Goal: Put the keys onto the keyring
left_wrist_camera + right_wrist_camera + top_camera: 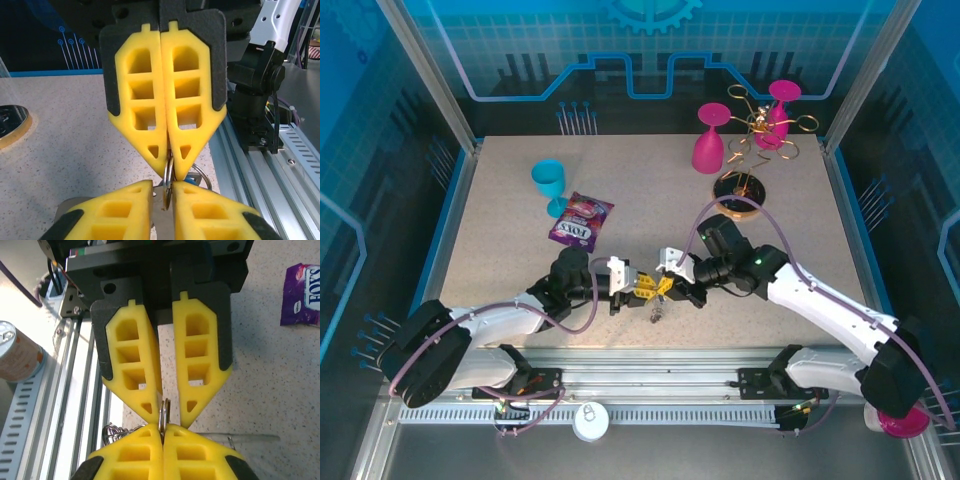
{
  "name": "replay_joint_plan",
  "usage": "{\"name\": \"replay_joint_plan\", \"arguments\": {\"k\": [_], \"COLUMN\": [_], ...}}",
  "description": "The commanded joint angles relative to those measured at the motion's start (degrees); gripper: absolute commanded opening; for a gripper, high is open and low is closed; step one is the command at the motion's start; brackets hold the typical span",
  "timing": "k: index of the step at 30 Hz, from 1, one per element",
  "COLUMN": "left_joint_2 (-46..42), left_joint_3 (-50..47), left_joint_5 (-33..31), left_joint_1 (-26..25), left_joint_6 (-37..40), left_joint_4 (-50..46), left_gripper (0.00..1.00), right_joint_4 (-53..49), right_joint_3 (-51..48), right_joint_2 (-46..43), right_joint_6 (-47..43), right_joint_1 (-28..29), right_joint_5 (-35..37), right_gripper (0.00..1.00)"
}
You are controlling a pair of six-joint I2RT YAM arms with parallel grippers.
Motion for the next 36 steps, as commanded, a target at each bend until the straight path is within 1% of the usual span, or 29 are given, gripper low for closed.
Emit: {"name": "replay_joint_plan", "arguments": {"k": [1, 4, 7, 12, 16, 18, 20, 22, 26, 29, 30, 31, 32, 33, 35, 36], "left_joint_2": [-0.4, -0.4, 0.0, 0.0, -0.4, -0.6, -0.8, -0.9, -1.1, -1.3, -1.3, -1.2, -1.2, -1.2, -1.2, -1.2], "left_joint_3": [2.7, 3.8, 4.1, 4.3, 4.4, 4.2, 4.2, 4.2, 4.2, 3.7, 3.6, 3.3, 3.1, 2.9, 2.5, 2.4], "left_joint_5": [0.2, -0.8, -0.7, -0.1, 0.2, 0.2, 0.2, 0.3, 0.6, 0.7, 0.7, 0.7, 0.7, 0.7, 0.7, 0.7], "left_joint_1": [0.0, 0.0, -0.1, -0.2, -0.2, -0.2, -0.3, -0.3, -0.2, -0.2, -0.2, -0.2, -0.2, -0.3, -0.2, -0.1], "left_joint_6": [2.7, 3.6, 3.4, 3.5, 3.5, 3.5, 3.7, 3.8, 4.0, 3.7, 3.2, 2.7, 2.2, 1.7, 1.2, 1.1], "left_joint_4": [-4.3, -7.7, -8.1, -8.6, -8.6, -8.6, -8.7, -8.7, -8.5, -7.6, -6.8, -6.0, -5.1, -4.2, -3.2, -2.9], "left_gripper": [0.19, 0.19, 0.17, 0.18, 0.21, 0.20, 0.16, 0.09, 0.00, 0.00, 0.03, 0.11, 0.16, 0.19, 0.20, 0.18], "right_joint_4": [-8.5, -14.6, -18.5, -21.3, -23.6, -24.7, -25.2, -25.3, -26.3, -25.4, -25.0, -24.6, -24.5, -24.3, -23.1, -22.3], "right_joint_3": [4.9, 7.7, 10.6, 14.2, 17.1, 18.3, 19.1, 19.7, 20.4, 19.6, 19.3, 19.0, 18.7, 18.4, 17.5, 16.9], "right_joint_2": [1.5, 3.3, 5.7, 9.2, 12.1, 13.4, 14.4, 14.7, 15.5, 14.6, 14.3, 14.1, 14.0, 13.8, 12.9, 12.2], "right_joint_6": [-5.4, -8.7, -10.5, -11.1, -11.0, -10.8, -10.5, -10.0, -9.6, -8.7, -8.5, -8.2, -8.2, -8.0, -7.5, -7.1], "right_joint_1": [1.4, 2.6, 3.9, 6.1, 7.6, 8.0, 8.5, 8.6, 8.9, 8.7, 8.6, 8.5, 8.4, 8.2, 7.5, 7.1], "right_joint_5": [3.0, 5.8, 7.6, 10.4, 13.1, 14.0, 14.3, 14.1, 13.9, 13.3, 13.1, 13.0, 12.9, 12.6, 11.7, 11.2], "right_gripper": [0.00, 0.00, 0.00, 0.00, 0.00, 0.00, 0.00, 0.00, 0.00, 0.00, 0.00, 0.00, 0.00, 0.00, 0.00, 0.00]}}
